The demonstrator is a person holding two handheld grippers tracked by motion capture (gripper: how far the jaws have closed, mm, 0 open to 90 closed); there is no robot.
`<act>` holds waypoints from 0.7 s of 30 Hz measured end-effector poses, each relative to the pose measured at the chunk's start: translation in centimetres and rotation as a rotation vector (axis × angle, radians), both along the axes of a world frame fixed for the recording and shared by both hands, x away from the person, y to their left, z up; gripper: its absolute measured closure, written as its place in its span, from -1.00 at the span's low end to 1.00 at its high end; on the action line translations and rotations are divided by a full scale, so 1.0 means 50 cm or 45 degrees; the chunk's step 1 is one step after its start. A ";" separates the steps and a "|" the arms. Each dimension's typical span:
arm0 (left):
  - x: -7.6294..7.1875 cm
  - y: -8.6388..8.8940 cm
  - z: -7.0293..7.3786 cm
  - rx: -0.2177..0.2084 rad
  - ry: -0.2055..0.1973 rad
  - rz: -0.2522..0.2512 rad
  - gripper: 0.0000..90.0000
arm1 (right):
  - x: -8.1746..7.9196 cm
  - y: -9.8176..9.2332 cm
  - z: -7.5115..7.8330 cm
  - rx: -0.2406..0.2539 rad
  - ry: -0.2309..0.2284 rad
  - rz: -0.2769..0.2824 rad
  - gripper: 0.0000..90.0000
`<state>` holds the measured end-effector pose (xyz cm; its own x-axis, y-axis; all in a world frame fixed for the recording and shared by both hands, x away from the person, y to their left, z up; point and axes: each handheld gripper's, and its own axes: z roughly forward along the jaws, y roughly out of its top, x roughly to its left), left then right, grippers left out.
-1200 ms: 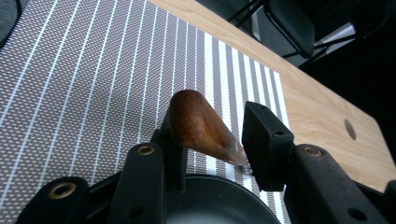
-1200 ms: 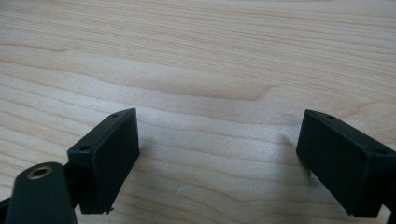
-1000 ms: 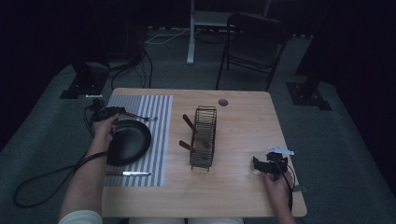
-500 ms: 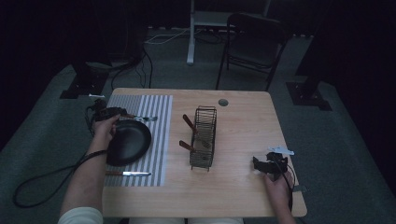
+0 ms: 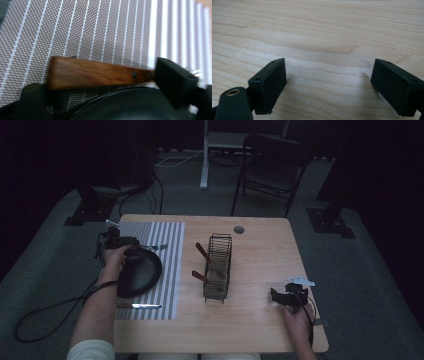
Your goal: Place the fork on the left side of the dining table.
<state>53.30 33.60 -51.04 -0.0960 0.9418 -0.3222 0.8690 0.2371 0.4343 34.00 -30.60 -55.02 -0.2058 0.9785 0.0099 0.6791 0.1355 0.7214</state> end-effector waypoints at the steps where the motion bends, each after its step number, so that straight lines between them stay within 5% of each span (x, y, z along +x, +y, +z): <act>1: 0.000 -0.002 0.001 0.016 -0.011 0.002 -0.66 | 0.000 0.000 0.000 0.000 0.000 0.000 -0.72; 5: -0.005 -0.004 0.009 0.095 -0.101 0.026 -0.66 | 0.000 0.000 0.000 0.000 0.000 0.000 -0.72; 13: 0.000 0.004 0.004 0.043 -0.029 0.030 -0.66 | 0.000 0.000 0.000 0.000 0.000 0.000 -0.72; 15: 0.003 0.001 0.003 0.066 0.006 0.020 -0.78 | 0.000 0.000 0.000 0.000 0.000 0.000 -0.72; 21: 0.008 -0.006 -0.003 0.089 0.003 0.000 -0.83 | 0.000 0.000 0.000 0.000 0.000 0.000 -0.72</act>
